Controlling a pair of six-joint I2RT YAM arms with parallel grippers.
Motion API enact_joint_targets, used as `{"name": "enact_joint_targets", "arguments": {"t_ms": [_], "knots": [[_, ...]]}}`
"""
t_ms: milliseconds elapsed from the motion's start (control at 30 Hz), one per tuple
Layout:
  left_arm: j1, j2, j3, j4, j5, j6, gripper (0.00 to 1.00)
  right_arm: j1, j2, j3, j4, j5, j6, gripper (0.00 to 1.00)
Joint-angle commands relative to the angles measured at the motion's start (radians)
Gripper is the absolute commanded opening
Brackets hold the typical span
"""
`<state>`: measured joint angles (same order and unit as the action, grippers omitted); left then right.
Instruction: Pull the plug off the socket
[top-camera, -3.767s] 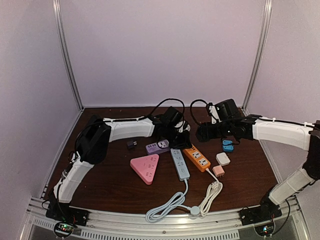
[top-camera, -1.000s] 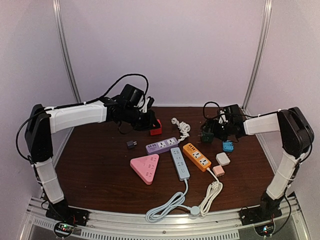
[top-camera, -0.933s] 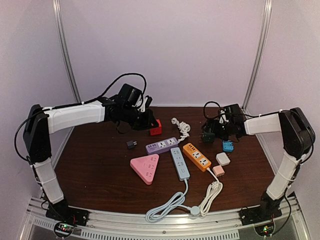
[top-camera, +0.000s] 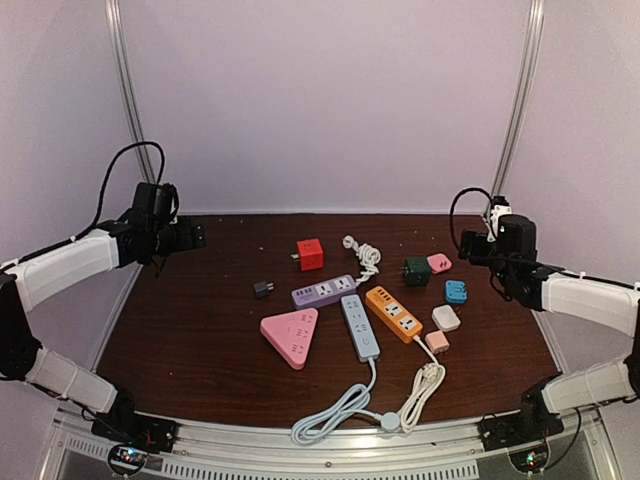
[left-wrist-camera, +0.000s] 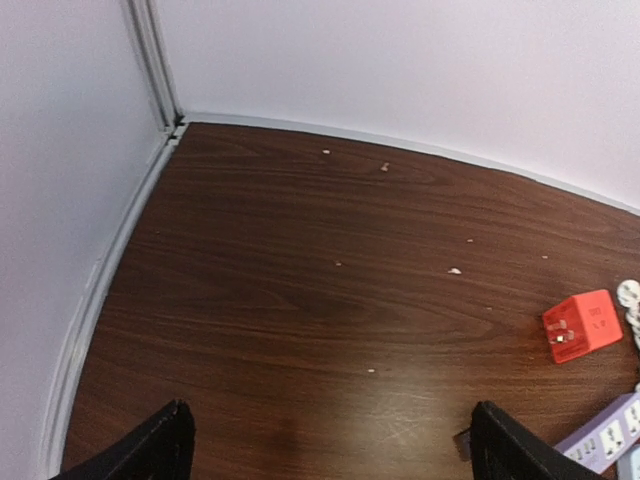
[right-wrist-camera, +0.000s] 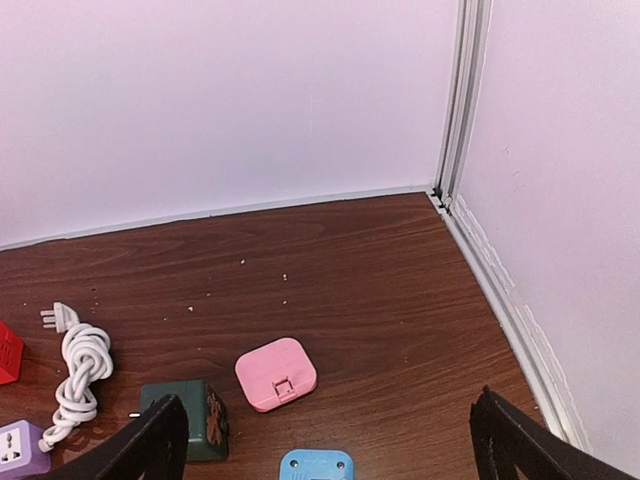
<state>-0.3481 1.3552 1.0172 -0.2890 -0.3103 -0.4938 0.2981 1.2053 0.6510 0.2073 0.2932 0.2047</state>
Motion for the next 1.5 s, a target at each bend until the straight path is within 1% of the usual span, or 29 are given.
{"name": "enact_joint_targets", "arguments": {"t_ms": [0, 67, 100, 133, 233, 333, 400, 467, 567, 633, 667, 733, 767, 800, 833, 900, 967, 1000, 1033, 1067, 1100, 1133, 1167, 1233, 1467], "knots": [[0.063, -0.050, -0.125, 0.164, -0.133, 0.142, 0.98, -0.048, -0.022, -0.089, 0.169, 0.014, -0.075, 1.00], [0.113, -0.063, -0.198, 0.264, -0.074, 0.208, 0.98, -0.077, -0.015, -0.126, 0.229, 0.018, -0.082, 1.00], [0.142, -0.068, -0.241, 0.348, -0.017, 0.250, 0.97, -0.094, -0.007, -0.137, 0.246, 0.013, -0.081, 1.00], [0.169, -0.070, -0.280, 0.408, 0.011, 0.286, 0.98, -0.112, 0.001, -0.148, 0.264, 0.012, -0.083, 1.00], [0.210, -0.057, -0.360, 0.513, -0.014, 0.308, 0.98, -0.152, 0.022, -0.205, 0.375, 0.009, -0.090, 1.00], [0.230, -0.027, -0.402, 0.592, -0.062, 0.310, 0.98, -0.192, 0.028, -0.268, 0.494, 0.010, -0.091, 1.00], [0.230, -0.002, -0.439, 0.676, -0.131, 0.350, 0.98, -0.224, 0.042, -0.314, 0.585, -0.017, -0.086, 1.00], [0.231, 0.035, -0.487, 0.802, -0.192, 0.367, 0.98, -0.250, 0.075, -0.336, 0.632, -0.026, -0.081, 1.00], [0.234, 0.096, -0.586, 1.042, -0.199, 0.410, 0.98, -0.282, 0.136, -0.387, 0.780, -0.065, -0.097, 1.00], [0.235, 0.113, -0.578, 1.061, -0.172, 0.439, 0.98, -0.286, 0.141, -0.363, 0.730, -0.083, -0.096, 1.00], [0.233, 0.129, -0.591, 1.112, -0.165, 0.450, 0.98, -0.285, 0.157, -0.364, 0.762, -0.083, -0.108, 1.00], [0.235, 0.168, -0.641, 1.256, -0.169, 0.466, 0.98, -0.286, 0.172, -0.351, 0.762, -0.083, -0.122, 1.00], [0.235, 0.168, -0.644, 1.270, -0.148, 0.466, 0.98, -0.286, 0.184, -0.354, 0.784, -0.089, -0.135, 1.00], [0.235, 0.165, -0.632, 1.232, -0.113, 0.473, 0.98, -0.299, 0.215, -0.374, 0.866, -0.094, -0.144, 1.00], [0.236, 0.181, -0.633, 1.262, -0.084, 0.507, 0.98, -0.317, 0.268, -0.394, 0.977, -0.106, -0.143, 1.00], [0.237, 0.169, -0.654, 1.289, -0.053, 0.507, 0.98, -0.322, 0.366, -0.415, 1.113, -0.121, -0.161, 1.00], [0.237, 0.184, -0.700, 1.386, -0.020, 0.518, 0.98, -0.322, 0.331, -0.388, 0.986, -0.171, -0.159, 1.00], [0.237, 0.220, -0.729, 1.485, 0.005, 0.538, 0.98, -0.324, 0.343, -0.389, 1.026, -0.181, -0.172, 1.00], [0.236, 0.222, -0.744, 1.506, 0.039, 0.559, 0.98, -0.323, 0.355, -0.389, 1.042, -0.200, -0.182, 1.00], [0.238, 0.205, -0.724, 1.433, 0.056, 0.555, 0.98, -0.323, 0.344, -0.377, 0.994, -0.221, -0.183, 1.00], [0.239, 0.211, -0.717, 1.429, 0.062, 0.555, 0.98, -0.324, 0.342, -0.367, 0.965, -0.231, -0.184, 1.00], [0.239, 0.220, -0.723, 1.460, 0.065, 0.562, 0.98, -0.324, 0.352, -0.369, 0.989, -0.234, -0.189, 1.00], [0.238, 0.214, -0.719, 1.442, 0.060, 0.554, 0.98, -0.324, 0.355, -0.370, 1.002, -0.234, -0.191, 1.00], [0.238, 0.218, -0.724, 1.456, 0.055, 0.555, 0.98, -0.324, 0.349, -0.369, 0.985, -0.234, -0.190, 1.00], [0.239, 0.217, -0.723, 1.453, 0.049, 0.552, 0.98, -0.324, 0.351, -0.376, 1.006, -0.229, -0.192, 1.00]]}}
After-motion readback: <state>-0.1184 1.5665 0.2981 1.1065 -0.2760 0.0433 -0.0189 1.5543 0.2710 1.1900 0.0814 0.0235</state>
